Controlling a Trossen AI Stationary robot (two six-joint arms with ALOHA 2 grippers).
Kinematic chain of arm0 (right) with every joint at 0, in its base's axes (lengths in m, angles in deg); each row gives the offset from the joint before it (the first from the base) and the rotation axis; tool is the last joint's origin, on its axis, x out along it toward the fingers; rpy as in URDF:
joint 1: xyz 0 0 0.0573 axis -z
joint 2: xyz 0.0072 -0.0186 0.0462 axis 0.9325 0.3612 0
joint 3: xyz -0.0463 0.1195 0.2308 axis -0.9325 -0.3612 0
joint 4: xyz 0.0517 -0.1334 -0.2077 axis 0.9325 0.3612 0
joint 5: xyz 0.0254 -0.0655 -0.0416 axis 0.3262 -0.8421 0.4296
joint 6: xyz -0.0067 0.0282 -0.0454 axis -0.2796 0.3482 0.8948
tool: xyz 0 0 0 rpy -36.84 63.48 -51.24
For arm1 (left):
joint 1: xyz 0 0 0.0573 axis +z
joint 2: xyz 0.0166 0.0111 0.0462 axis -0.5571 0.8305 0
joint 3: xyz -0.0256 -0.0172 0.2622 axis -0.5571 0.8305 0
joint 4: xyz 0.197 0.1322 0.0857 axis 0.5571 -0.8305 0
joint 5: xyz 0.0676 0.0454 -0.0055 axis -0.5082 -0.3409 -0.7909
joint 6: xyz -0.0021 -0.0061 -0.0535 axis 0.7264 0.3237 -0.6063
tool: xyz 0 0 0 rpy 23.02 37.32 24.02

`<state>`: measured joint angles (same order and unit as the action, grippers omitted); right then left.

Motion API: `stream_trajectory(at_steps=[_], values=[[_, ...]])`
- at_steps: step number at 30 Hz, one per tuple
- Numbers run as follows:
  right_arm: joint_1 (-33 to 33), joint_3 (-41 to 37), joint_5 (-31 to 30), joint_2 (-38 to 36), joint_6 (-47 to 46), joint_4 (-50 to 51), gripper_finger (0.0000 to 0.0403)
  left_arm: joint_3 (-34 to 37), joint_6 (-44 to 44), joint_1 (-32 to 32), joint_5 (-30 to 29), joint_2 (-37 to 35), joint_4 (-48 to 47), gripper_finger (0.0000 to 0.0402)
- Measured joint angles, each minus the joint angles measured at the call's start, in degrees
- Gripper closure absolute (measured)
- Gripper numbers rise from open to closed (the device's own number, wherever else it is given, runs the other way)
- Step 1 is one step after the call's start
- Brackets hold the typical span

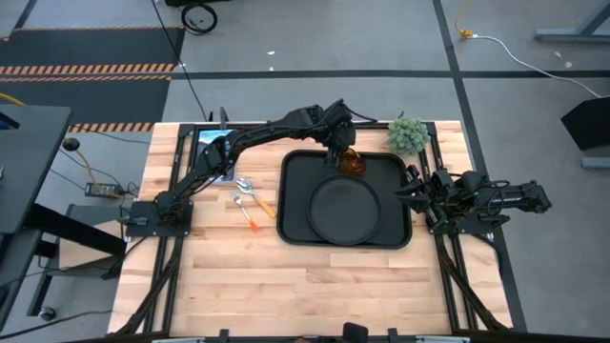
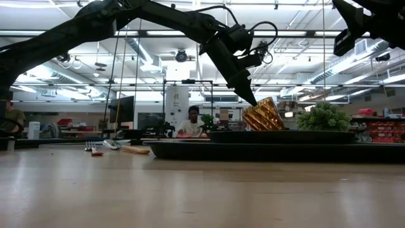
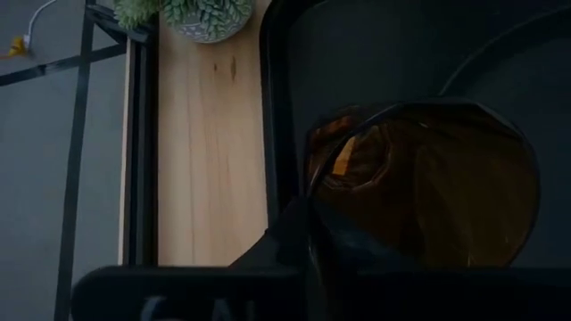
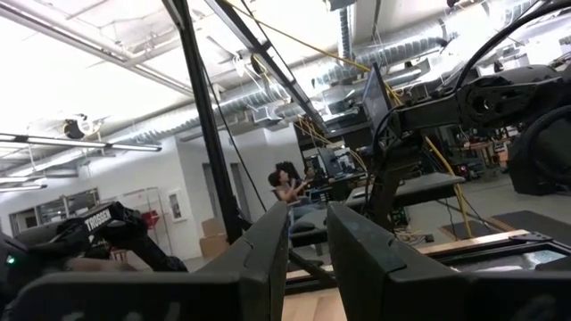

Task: Pick and place plate/cup/fork/spoon on tray
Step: Move the orange cup to the top right of the black table tray

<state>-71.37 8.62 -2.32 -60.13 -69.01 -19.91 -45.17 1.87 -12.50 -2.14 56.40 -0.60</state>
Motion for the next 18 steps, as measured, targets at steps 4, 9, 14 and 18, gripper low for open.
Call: stream_trajectory(at_steps=[4, 9, 14, 18], values=[[0.0, 0.0, 0.0, 0.0, 0.3, 0.0, 0.0315, 0.0, 0.0, -0.3, 0.0, 0.0, 0.0, 0.0365], [0.0, 0.0, 0.0, 0.0, 0.4, 0.0, 0.0315, 0.0, 0.5, -0.7, 0.0, 0.0, 0.2, 0.0349], [0.0, 0.0, 0.0, 0.0, 0.4, 0.0, 0.0315, 0.0, 0.5, -0.7, 0.0, 0.0, 0.7, 0.0347], [0.0, 0.0, 0.0, 0.0, 0.4, 0.0, 0.0315, 0.0, 1.3, -0.7, 0.0, 0.0, 1.4, 0.0347]])
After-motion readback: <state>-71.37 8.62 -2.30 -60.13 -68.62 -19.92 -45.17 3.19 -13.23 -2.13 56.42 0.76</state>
